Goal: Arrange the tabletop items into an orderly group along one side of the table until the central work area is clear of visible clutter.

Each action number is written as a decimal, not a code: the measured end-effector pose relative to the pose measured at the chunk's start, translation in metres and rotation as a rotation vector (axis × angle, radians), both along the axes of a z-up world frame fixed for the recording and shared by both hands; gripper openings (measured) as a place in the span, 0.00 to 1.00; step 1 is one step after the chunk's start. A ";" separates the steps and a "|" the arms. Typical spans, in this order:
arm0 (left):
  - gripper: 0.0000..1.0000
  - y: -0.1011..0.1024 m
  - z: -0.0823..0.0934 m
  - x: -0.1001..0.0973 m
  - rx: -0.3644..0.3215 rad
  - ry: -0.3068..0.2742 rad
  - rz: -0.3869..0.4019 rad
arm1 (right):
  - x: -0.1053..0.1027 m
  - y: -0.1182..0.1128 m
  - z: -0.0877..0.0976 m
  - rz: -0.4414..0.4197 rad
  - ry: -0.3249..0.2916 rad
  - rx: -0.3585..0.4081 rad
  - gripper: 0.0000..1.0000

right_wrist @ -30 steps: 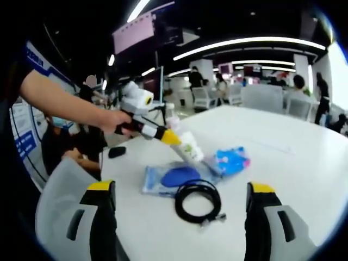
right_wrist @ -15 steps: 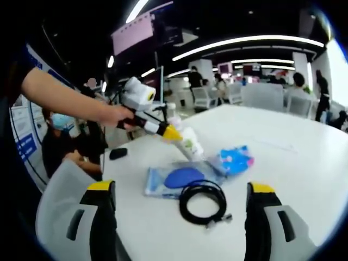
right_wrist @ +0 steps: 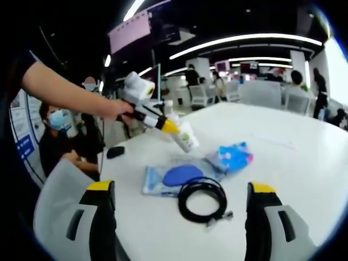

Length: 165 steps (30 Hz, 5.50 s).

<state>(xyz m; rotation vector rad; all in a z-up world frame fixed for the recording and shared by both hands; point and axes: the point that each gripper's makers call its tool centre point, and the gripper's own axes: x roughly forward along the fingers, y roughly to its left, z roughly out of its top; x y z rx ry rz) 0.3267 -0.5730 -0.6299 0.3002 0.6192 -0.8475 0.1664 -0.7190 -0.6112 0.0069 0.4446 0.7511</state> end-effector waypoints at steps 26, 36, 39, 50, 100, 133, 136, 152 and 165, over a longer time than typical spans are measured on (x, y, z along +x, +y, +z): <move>0.00 0.018 -0.039 0.023 0.286 -0.023 -0.093 | 0.006 -0.001 -0.013 -0.026 0.039 0.016 0.98; 0.01 0.020 -0.047 0.032 0.322 -0.038 -0.112 | 0.006 -0.004 -0.018 -0.049 0.059 0.025 0.98; 0.01 0.021 -0.047 0.036 0.333 -0.048 -0.115 | 0.005 -0.004 -0.020 -0.052 0.065 0.025 0.98; 0.14 0.030 -0.047 0.047 0.382 -0.076 -0.106 | 0.004 -0.003 -0.022 -0.059 0.072 0.032 0.98; 0.06 0.019 -0.045 0.049 0.395 -0.084 -0.136 | 0.009 -0.011 -0.024 -0.070 0.085 0.039 0.98; 0.47 0.028 -0.009 0.044 0.296 -0.134 -0.041 | 0.013 -0.008 0.002 -0.058 0.019 0.065 0.98; 0.51 0.031 -0.002 0.043 0.294 -0.140 -0.038 | 0.012 -0.007 0.005 -0.053 0.012 0.065 0.98; 0.77 0.026 0.027 0.022 0.198 -0.148 0.021 | 0.008 -0.003 0.022 -0.025 -0.026 0.065 0.98; 0.89 0.022 0.042 0.016 0.127 -0.147 0.057 | 0.008 0.001 0.035 0.012 -0.075 0.033 0.98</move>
